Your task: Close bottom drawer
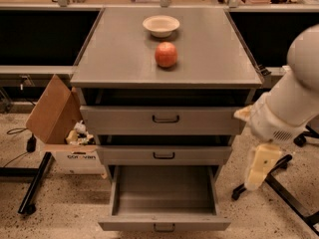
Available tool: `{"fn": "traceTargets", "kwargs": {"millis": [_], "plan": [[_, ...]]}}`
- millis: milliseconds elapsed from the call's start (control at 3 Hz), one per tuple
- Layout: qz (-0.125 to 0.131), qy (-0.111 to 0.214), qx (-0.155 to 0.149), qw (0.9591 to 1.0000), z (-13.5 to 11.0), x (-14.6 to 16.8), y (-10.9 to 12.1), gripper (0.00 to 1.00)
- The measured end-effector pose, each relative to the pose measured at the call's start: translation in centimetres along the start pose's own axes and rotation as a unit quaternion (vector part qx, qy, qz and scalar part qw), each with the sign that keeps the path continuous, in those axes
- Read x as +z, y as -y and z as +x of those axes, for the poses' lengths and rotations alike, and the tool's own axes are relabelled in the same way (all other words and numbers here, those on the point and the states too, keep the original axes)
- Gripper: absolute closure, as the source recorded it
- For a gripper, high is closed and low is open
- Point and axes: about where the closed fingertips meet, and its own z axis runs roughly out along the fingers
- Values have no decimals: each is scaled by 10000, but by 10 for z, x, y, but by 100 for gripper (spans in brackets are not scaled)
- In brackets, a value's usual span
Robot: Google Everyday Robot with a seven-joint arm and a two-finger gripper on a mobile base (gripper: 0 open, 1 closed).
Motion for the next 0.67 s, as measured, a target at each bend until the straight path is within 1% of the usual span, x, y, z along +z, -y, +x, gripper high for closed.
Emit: {"fn": "traceTargets", "kwargs": {"millis": [333, 667], "plan": [[-652, -65, -98, 9978, 18, 97, -41, 0], [-652, -65, -98, 9978, 18, 97, -41, 0]]}}
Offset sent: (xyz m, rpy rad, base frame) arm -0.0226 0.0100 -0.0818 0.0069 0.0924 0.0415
